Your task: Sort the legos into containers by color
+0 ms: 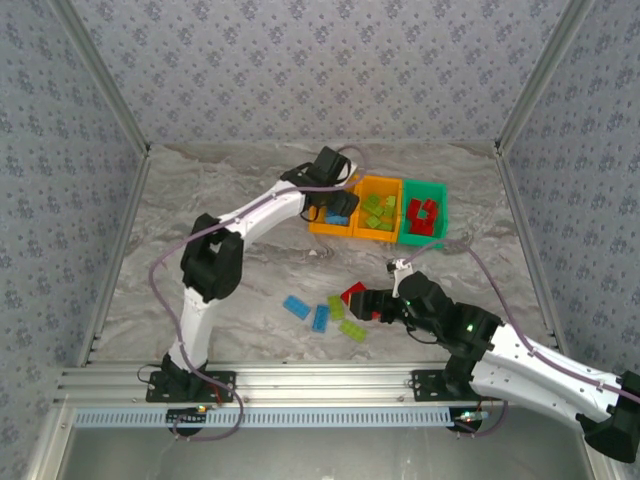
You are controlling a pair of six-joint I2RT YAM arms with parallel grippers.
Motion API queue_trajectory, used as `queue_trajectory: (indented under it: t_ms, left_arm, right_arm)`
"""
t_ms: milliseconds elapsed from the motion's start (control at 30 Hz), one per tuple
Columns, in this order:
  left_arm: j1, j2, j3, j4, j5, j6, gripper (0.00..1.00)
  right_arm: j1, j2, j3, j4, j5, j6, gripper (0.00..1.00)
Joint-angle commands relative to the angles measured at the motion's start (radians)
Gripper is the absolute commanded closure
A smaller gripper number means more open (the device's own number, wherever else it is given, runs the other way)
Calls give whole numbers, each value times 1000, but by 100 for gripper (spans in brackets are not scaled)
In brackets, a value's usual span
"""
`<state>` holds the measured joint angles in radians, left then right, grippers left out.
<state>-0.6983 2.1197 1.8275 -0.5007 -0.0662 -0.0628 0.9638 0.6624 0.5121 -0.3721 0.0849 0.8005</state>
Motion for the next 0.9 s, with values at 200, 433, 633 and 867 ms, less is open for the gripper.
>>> queue_trajectory:
  t_ms: [200, 433, 633, 867]
  left_arm:
    - [-145, -653, -526, 96, 33, -50, 20]
    - [-263, -1037, -716, -128, 52, 9, 14]
    - [-328, -1190, -771, -373, 218, 130, 1]
    - [-339, -1328, -939, -292, 183, 293, 1]
  right_arm:
    - [9, 89, 19, -179, 133, 11, 8]
    - [24, 351, 72, -82, 164, -74, 9]
    - [30, 576, 135, -79, 260, -120, 17]
    - [35, 735, 162, -2, 188, -145, 39]
